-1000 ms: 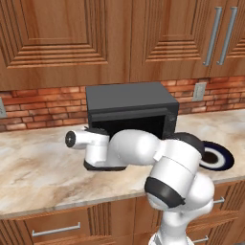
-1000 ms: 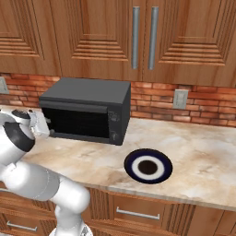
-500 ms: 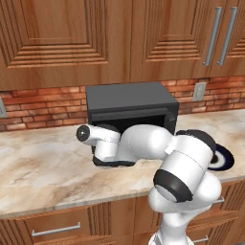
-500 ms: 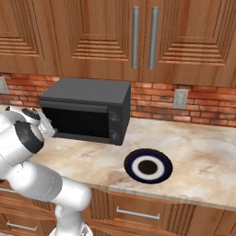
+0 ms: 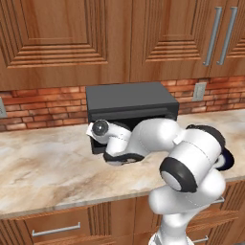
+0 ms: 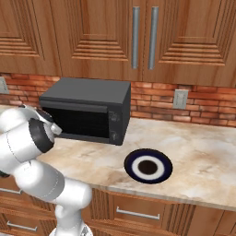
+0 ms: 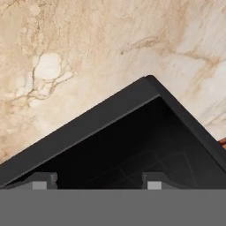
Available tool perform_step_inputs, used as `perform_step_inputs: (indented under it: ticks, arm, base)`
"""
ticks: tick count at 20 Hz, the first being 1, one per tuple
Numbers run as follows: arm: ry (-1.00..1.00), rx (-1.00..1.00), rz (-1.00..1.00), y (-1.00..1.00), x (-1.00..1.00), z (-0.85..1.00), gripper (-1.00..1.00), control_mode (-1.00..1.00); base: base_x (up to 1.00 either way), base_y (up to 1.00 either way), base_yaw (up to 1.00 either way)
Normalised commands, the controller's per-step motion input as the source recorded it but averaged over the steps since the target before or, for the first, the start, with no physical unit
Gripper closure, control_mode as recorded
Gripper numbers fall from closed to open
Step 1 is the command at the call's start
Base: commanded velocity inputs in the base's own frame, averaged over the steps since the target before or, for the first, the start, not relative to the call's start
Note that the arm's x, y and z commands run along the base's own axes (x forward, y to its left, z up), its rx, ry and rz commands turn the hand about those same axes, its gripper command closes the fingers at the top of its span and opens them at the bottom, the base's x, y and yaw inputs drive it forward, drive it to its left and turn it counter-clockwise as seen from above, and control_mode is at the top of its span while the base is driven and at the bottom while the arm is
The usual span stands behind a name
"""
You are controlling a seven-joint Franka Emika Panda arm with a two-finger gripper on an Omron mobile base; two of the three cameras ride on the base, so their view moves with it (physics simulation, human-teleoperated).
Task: Pull the toaster oven rack outwards. Pick up the baguette from the plate and place it on the toaster oven rack. Close the toaster oven door fully and set the temperature to the lowest setting.
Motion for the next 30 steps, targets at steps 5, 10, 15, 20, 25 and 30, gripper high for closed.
perform_step_inputs:
  ticks: [5, 10, 15, 20, 25, 30]
  arm:
    - [0.02, 0.06, -0.17, -0.24, 0.89, 0.81, -1.0, -1.0]
    - [0.0, 0.1, -0.2, -0.35, 0.67, 0.95, -1.0, -1.0]
    - [0.05, 0.19, -0.15, -0.48, 0.65, 1.0, -1.0, -1.0]
    - [0.09, 0.27, -0.01, -0.67, 0.6, 1.0, -1.0, -1.0]
    - [0.12, 0.28, 0.0, -0.56, 0.59, 1.0, -1.0, -1.0]
    - [0.07, 0.27, 0.0, -0.51, 0.52, 1.0, -1.0, -1.0]
  base:
    - [0.0, 0.0, 0.0]
    - [0.0, 0.0, 0.0]
    - [0.0, 0.0, 0.0]
    - [0.0, 0.0, 0.0]
    - [0.0, 0.0, 0.0]
    - [0.0, 0.0, 0.0]
